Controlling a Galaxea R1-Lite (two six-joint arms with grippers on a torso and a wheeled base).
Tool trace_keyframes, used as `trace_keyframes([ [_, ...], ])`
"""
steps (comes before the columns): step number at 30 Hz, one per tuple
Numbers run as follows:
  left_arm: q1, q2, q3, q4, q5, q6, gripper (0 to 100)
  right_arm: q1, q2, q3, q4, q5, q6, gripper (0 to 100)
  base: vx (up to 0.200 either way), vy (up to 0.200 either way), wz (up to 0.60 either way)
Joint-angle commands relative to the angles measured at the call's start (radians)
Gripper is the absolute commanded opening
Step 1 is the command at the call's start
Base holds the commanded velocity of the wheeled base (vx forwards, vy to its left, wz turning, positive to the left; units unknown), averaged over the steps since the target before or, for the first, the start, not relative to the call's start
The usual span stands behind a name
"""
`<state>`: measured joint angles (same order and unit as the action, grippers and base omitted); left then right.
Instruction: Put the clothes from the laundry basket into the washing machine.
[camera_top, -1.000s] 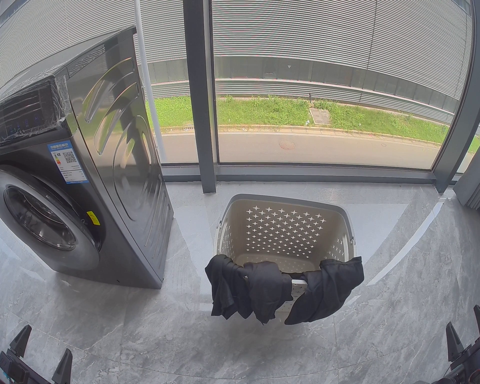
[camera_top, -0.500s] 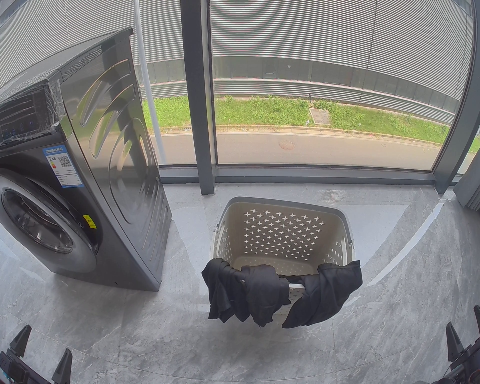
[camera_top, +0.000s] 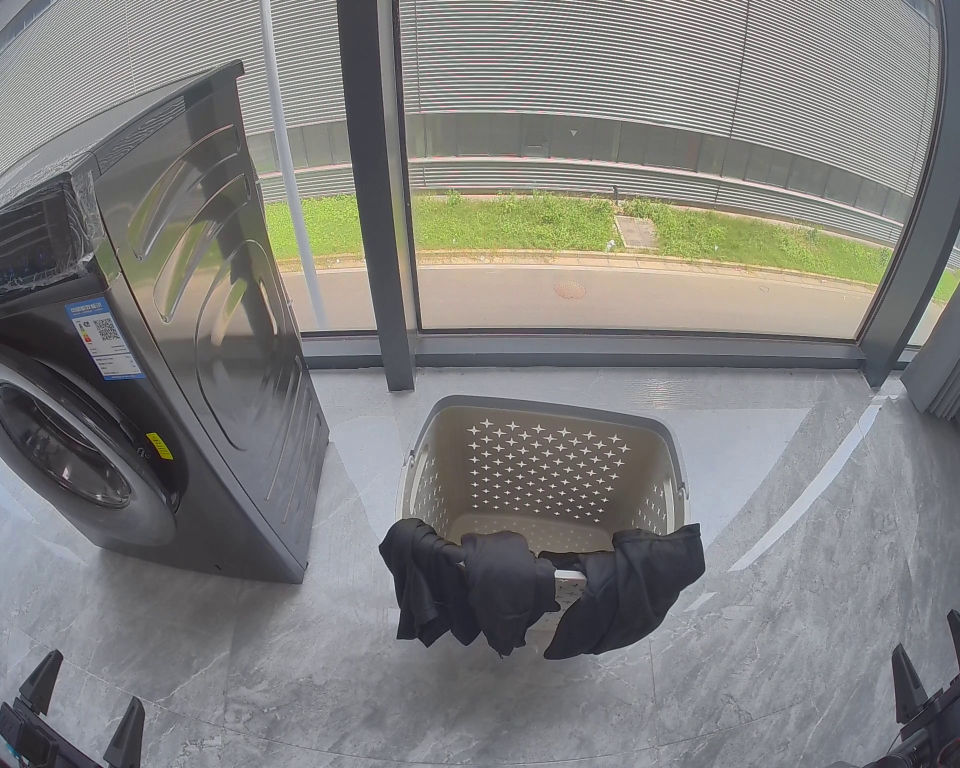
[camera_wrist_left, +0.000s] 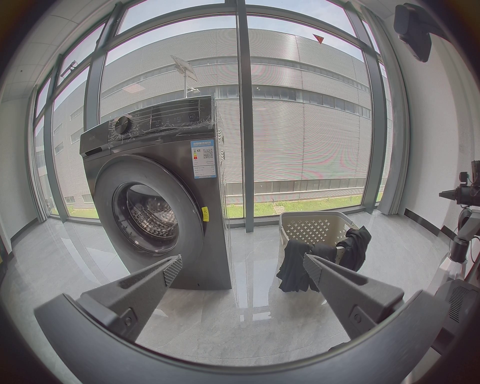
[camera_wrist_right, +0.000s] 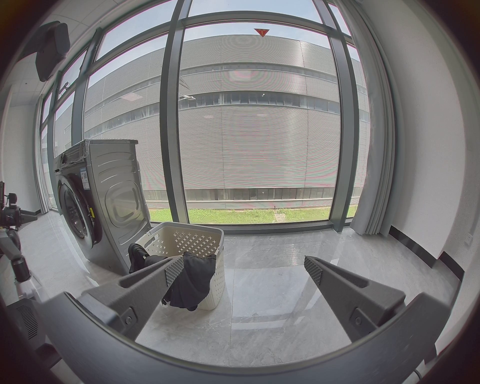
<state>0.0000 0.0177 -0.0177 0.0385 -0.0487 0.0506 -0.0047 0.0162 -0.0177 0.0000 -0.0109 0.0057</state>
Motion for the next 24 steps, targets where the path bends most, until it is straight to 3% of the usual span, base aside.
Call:
trace_keyframes([
  [1, 0.000, -0.018, 0.018, 0.000, 0.000, 0.000, 100, 0.000, -0.016, 0.018, 0.000, 0.000, 0.000, 100, 0.000, 0.000, 0.00],
  [7, 0.000, -0.018, 0.018, 0.000, 0.000, -0.002, 100, 0.000, -0.016, 0.018, 0.000, 0.000, 0.000, 100, 0.200, 0.000, 0.00],
  [24, 0.000, -0.018, 0.018, 0.000, -0.002, 0.000, 100, 0.000, -0.016, 0.018, 0.000, 0.000, 0.000, 100, 0.000, 0.000, 0.00],
])
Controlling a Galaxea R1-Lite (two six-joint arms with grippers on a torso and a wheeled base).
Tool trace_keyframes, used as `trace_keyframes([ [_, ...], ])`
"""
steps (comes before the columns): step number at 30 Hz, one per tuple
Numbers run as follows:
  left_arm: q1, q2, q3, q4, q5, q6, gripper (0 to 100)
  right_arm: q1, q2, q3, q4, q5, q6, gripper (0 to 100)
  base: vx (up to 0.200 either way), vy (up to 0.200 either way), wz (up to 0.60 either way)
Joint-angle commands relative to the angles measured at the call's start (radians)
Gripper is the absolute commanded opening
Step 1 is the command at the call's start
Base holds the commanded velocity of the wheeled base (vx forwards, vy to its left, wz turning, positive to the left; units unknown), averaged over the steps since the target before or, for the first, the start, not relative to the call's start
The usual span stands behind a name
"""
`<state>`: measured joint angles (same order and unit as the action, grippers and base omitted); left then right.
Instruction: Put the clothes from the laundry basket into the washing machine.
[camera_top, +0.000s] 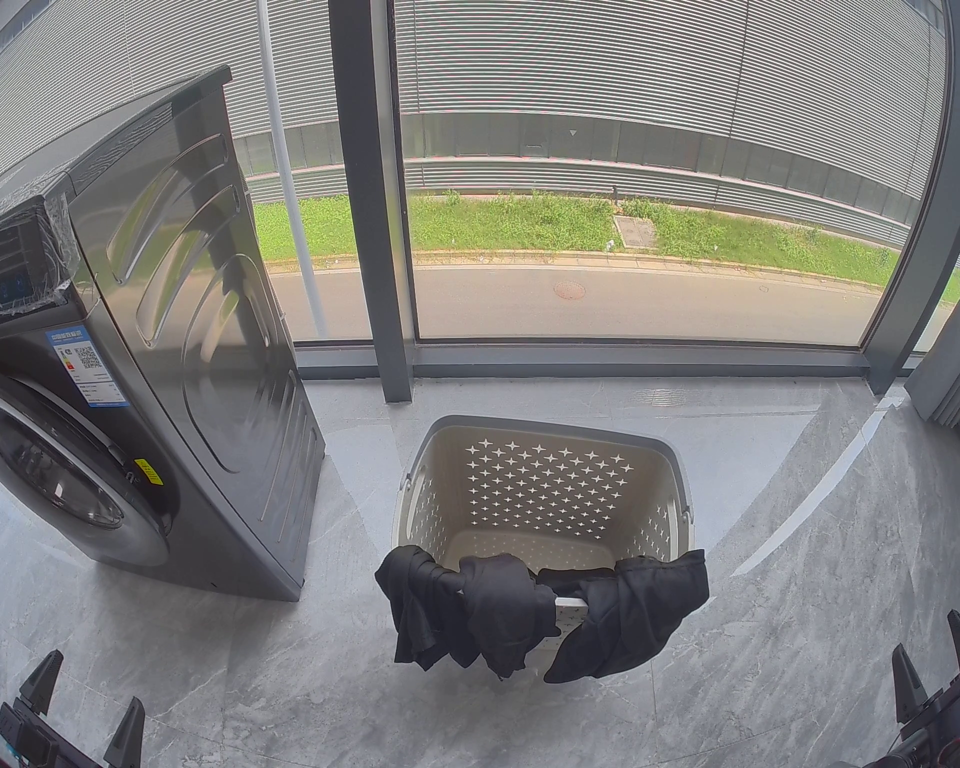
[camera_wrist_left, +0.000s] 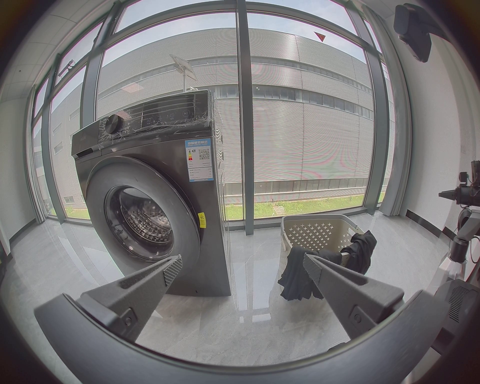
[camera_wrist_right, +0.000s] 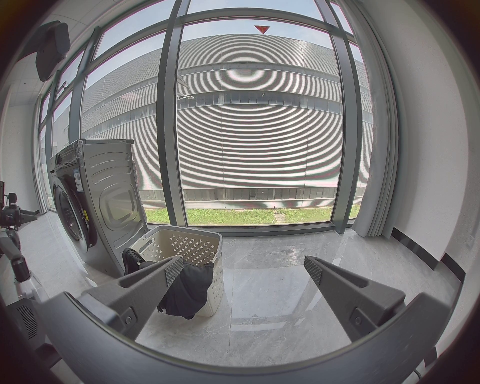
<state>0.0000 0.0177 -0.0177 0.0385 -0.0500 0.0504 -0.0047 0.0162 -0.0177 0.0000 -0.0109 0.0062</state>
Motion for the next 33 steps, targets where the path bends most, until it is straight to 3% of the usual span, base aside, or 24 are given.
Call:
trace_keyframes([
  [1, 0.000, -0.018, 0.018, 0.000, -0.001, 0.000, 100, 0.000, -0.016, 0.018, 0.000, 0.000, 0.000, 100, 0.000, 0.000, 0.00],
  [22, 0.000, -0.018, 0.018, 0.000, 0.001, 0.000, 100, -0.001, -0.016, 0.018, 0.000, 0.000, 0.000, 100, 0.000, 0.000, 0.00],
  [33, -0.002, -0.018, 0.018, -0.002, -0.002, -0.009, 100, -0.001, -0.016, 0.018, 0.000, 0.000, 0.000, 100, 0.200, 0.000, 0.00],
])
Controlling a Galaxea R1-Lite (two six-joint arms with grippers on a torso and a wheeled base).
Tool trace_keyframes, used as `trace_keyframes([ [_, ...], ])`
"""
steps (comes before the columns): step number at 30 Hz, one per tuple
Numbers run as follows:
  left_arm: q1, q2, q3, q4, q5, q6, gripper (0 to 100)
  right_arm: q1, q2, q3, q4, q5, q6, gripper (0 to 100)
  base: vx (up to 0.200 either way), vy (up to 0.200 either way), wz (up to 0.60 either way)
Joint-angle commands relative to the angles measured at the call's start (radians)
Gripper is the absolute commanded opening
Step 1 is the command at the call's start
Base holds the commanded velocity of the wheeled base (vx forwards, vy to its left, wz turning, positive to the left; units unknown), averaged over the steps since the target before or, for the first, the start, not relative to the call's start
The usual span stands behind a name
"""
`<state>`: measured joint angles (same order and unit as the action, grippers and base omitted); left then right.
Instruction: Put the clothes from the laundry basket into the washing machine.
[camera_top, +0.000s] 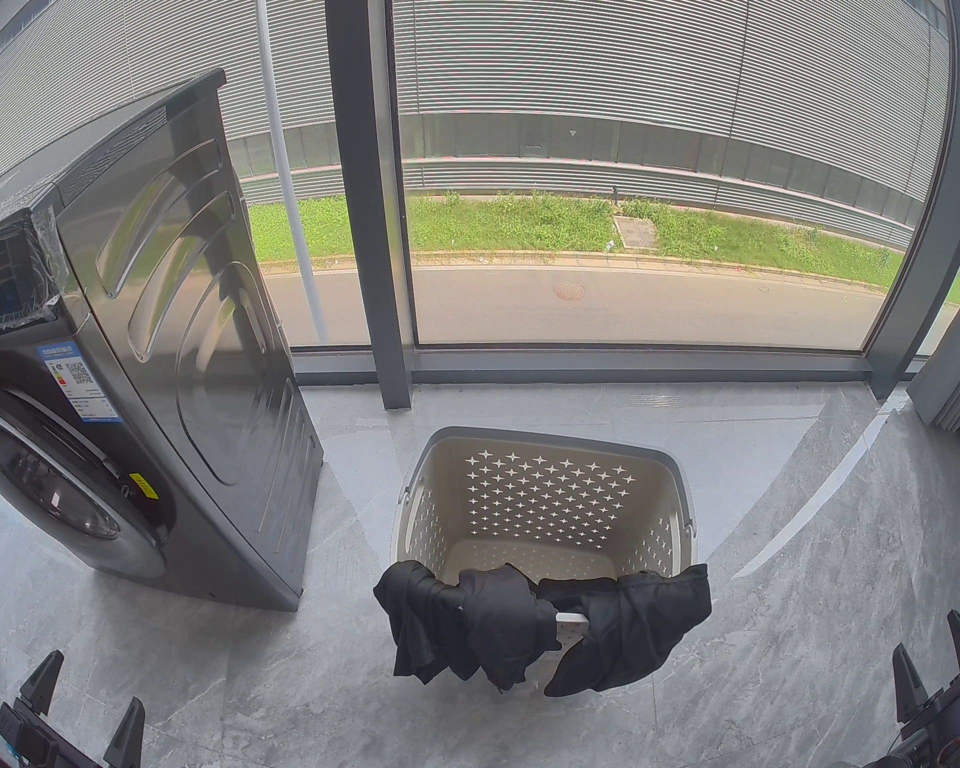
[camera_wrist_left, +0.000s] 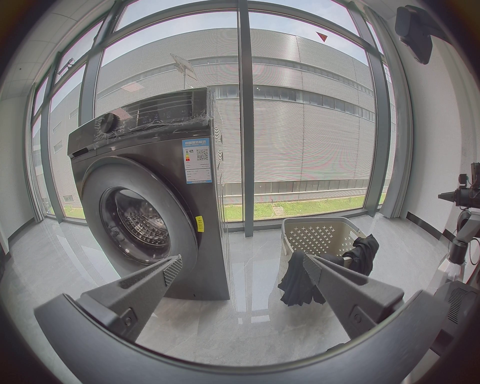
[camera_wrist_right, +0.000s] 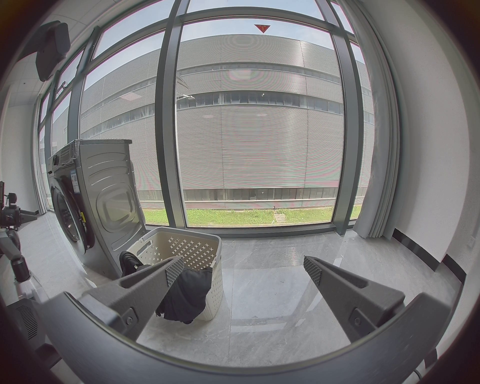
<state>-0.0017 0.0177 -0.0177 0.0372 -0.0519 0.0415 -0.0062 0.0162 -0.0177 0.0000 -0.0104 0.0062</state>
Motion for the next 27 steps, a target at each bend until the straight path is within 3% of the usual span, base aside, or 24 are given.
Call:
trace_keyframes([
  [1, 0.000, -0.018, 0.018, 0.000, 0.000, 0.000, 100, 0.002, -0.016, 0.018, 0.000, 0.000, 0.000, 100, 0.200, 0.000, 0.00],
  [4, 0.000, -0.018, 0.018, 0.000, 0.000, 0.005, 100, 0.000, -0.016, 0.018, 0.000, 0.000, 0.000, 100, 0.200, 0.000, 0.00],
  [13, 0.002, -0.018, 0.018, 0.001, 0.001, 0.008, 100, 0.000, -0.016, 0.018, 0.000, 0.000, 0.000, 100, 0.000, 0.000, 0.00],
  [25, 0.002, -0.018, 0.018, 0.001, 0.001, 0.009, 100, 0.002, -0.016, 0.018, 0.000, 0.000, 0.000, 100, 0.000, -0.200, 0.00],
  [27, 0.002, -0.018, 0.018, 0.001, 0.001, 0.008, 100, 0.000, -0.016, 0.018, 0.000, 0.000, 0.000, 100, 0.000, 0.000, 0.00],
])
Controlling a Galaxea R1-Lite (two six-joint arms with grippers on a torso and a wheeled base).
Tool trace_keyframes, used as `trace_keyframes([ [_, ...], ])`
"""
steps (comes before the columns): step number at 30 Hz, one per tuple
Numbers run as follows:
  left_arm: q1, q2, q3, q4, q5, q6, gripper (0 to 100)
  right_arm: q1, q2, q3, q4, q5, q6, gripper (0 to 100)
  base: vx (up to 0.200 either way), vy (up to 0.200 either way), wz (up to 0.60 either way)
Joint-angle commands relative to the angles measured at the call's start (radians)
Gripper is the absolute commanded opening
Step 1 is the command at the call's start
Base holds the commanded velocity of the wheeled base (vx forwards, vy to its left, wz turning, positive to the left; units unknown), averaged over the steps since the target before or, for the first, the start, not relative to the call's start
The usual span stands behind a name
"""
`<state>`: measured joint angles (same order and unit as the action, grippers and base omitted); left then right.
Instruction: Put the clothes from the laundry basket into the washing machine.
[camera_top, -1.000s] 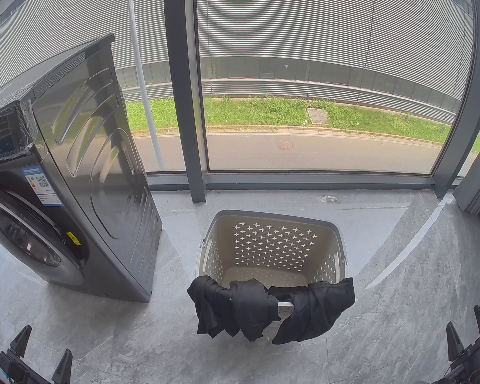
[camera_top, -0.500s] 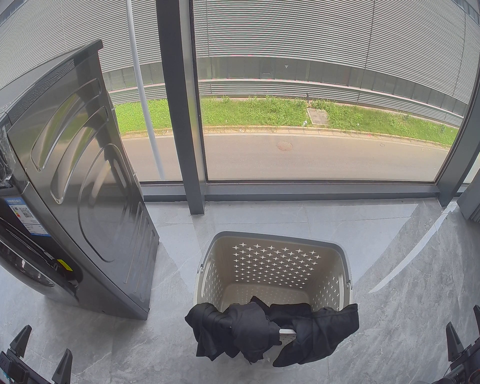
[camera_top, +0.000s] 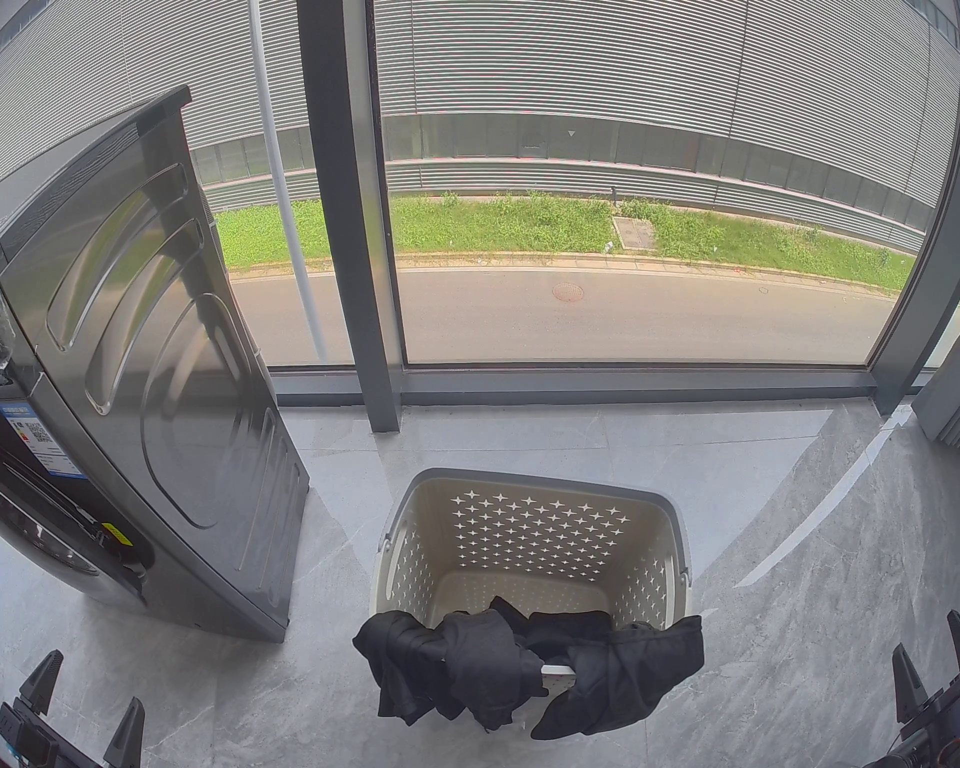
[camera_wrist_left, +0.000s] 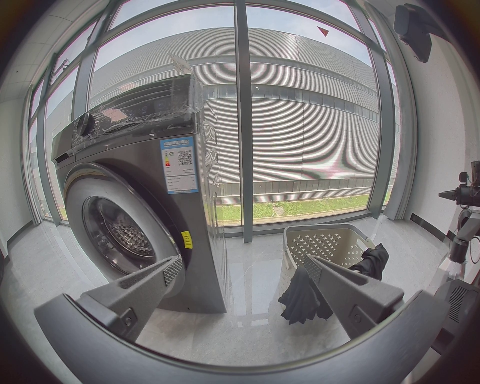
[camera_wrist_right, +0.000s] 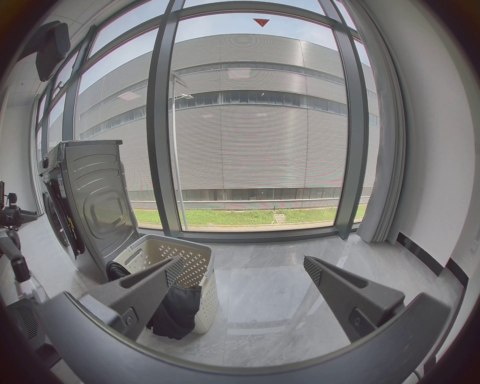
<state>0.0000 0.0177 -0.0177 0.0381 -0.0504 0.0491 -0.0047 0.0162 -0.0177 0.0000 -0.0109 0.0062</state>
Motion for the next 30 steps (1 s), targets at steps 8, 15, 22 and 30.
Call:
trace_keyframes([
  [8, -0.002, -0.018, 0.018, -0.001, -0.002, -0.005, 100, 0.000, -0.016, 0.018, 0.000, 0.000, 0.000, 100, 0.025, 0.000, 0.00],
  [15, -0.002, -0.018, 0.018, -0.001, -0.002, -0.005, 100, 0.000, -0.016, 0.018, 0.000, 0.000, 0.000, 100, 0.200, 0.000, 0.00],
  [22, -0.002, -0.018, 0.018, -0.001, -0.002, 0.000, 100, 0.000, -0.016, 0.018, 0.000, 0.000, 0.000, 100, 0.029, 0.000, 0.00],
  [30, -0.002, -0.018, 0.018, -0.001, -0.002, -0.003, 100, 0.000, -0.016, 0.018, 0.000, 0.000, 0.000, 100, 0.050, 0.000, 0.00],
])
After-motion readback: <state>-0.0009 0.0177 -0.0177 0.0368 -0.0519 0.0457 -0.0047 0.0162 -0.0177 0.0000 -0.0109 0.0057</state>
